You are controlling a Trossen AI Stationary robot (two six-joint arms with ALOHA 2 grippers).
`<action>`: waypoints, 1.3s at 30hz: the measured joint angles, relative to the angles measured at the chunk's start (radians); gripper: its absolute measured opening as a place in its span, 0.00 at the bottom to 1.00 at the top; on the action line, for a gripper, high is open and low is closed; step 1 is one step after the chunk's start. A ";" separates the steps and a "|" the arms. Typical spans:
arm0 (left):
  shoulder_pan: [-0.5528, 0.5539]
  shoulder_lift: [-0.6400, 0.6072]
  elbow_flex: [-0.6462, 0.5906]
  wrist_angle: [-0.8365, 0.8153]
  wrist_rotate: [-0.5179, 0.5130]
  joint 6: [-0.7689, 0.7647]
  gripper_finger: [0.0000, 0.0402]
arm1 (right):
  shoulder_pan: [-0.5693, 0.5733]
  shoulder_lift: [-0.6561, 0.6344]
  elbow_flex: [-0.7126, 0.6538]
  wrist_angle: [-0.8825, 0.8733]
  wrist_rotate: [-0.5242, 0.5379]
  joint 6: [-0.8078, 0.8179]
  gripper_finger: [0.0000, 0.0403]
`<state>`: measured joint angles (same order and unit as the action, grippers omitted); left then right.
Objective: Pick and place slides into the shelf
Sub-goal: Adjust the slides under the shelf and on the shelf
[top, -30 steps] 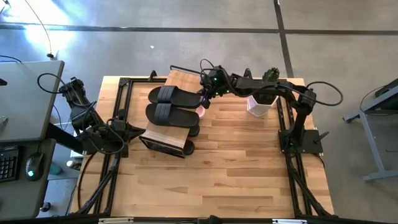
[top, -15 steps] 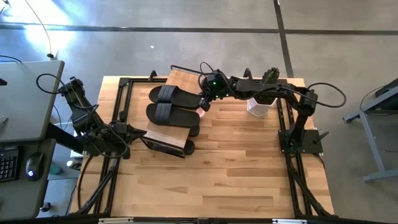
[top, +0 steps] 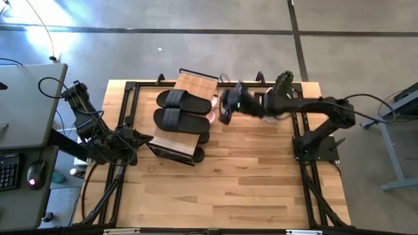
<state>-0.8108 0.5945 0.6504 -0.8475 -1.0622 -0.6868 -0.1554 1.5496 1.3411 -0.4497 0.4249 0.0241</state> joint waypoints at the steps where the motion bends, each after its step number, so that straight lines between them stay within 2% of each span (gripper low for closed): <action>1: 0.000 0.000 -0.004 0.005 0.000 0.000 0.02 | 0.032 -0.004 -0.002 -0.016 0.027 0.007 0.00; 4: 0.000 -0.003 -0.024 0.007 0.000 -0.007 0.02 | 0.146 -0.033 -0.087 0.032 0.094 0.024 0.00; 6: 0.000 -0.003 -0.040 0.007 0.000 -0.021 0.02 | 0.233 -0.075 -0.211 0.154 0.154 0.055 0.00; 8: 0.000 -0.003 -0.054 0.006 0.000 -0.026 0.02 | 0.322 -0.134 -0.381 0.345 0.208 0.087 0.00; 10: 0.000 -0.003 -0.059 0.006 0.000 -0.026 0.02 | 0.389 -0.193 -0.562 0.650 0.217 0.071 0.00; 12: 0.000 -0.004 -0.059 0.009 0.000 -0.026 0.02 | 0.405 -0.237 -0.698 0.916 0.172 0.020 0.00; 13: 0.000 -0.004 -0.059 0.009 0.000 -0.026 0.02 | 0.393 -0.250 -0.747 0.989 0.161 0.029 0.00; 16: 0.000 -0.004 -0.059 0.017 0.000 -0.027 0.02 | 0.325 -0.227 -0.830 1.033 0.112 0.124 0.00; 18: 0.000 -0.004 -0.059 0.025 0.000 -0.028 0.02 | 0.277 -0.168 -0.843 1.064 0.059 0.154 0.00; 22: 0.000 -0.003 -0.059 0.039 0.000 -0.028 0.02 | 0.237 -0.057 -0.826 1.284 -0.022 0.078 0.00; 24: 0.000 -0.003 -0.059 0.039 -0.001 -0.028 0.02 | 0.220 -0.021 -0.810 1.335 -0.061 0.064 0.00; 32: 0.000 -0.003 -0.059 0.039 -0.003 -0.033 0.02 | 0.188 0.113 -0.718 1.345 -0.132 0.034 0.00; 39: 0.000 -0.003 -0.059 0.038 0.001 -0.052 0.02 | 0.186 0.122 -0.681 1.346 -0.127 -0.003 0.00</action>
<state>-0.8112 0.5917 0.5919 -0.8097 -1.0615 -0.7387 0.0304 1.6718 0.6596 0.8967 0.2977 0.0215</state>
